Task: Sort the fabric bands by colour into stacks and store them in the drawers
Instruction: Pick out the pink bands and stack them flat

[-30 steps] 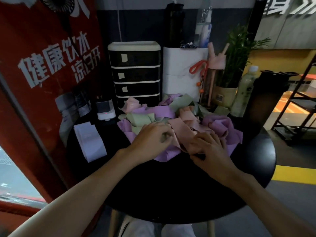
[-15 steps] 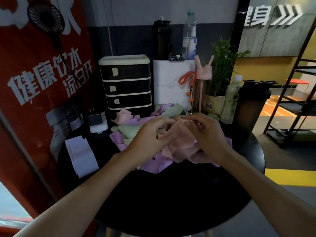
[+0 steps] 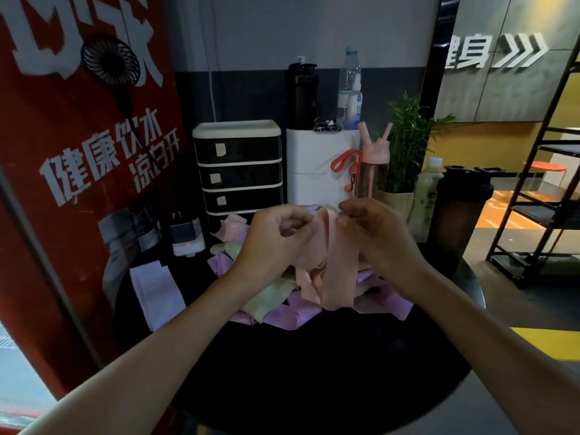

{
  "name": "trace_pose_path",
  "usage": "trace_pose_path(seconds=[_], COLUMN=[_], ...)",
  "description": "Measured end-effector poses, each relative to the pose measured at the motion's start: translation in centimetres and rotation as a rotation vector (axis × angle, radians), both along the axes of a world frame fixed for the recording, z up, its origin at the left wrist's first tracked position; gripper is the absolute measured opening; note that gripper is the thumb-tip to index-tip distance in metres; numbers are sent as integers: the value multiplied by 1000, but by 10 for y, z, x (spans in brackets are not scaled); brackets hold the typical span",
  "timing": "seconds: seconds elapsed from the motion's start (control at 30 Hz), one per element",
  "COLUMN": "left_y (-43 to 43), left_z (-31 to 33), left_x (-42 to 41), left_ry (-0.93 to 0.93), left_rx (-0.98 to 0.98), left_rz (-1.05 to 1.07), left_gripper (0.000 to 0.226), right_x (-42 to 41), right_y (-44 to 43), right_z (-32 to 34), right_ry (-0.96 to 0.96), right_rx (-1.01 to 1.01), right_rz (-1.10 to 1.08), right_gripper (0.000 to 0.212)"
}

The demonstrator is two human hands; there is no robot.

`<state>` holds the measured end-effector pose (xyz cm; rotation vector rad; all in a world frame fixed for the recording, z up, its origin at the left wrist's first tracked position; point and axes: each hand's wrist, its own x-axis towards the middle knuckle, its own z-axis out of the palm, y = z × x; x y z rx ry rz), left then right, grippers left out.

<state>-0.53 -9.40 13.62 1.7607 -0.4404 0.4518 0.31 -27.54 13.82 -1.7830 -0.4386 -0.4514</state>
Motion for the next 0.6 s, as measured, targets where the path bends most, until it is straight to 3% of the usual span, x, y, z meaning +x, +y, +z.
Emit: trace_pose_path(seconds=[0.13,0.3,0.5,0.6], left_y=[4,10,25,34], left_z=[4,17,34,36], left_x=[-2,-5,-5,-3], left_ry=[-51,-46,30,49], left_rx=[116,217,448,517], left_rz=[47,29,8,5], left_gripper=[15,7,12,18], right_x=[-8,-14,-11,-9], right_y=[7,20,26,21], right_z=[-8,-21,-29,-31], right_ry=[94,111,213,221], right_rx=[18,-58,100,-68], right_rz=[66,208,210,251], right_gripper=[28,24,22,43])
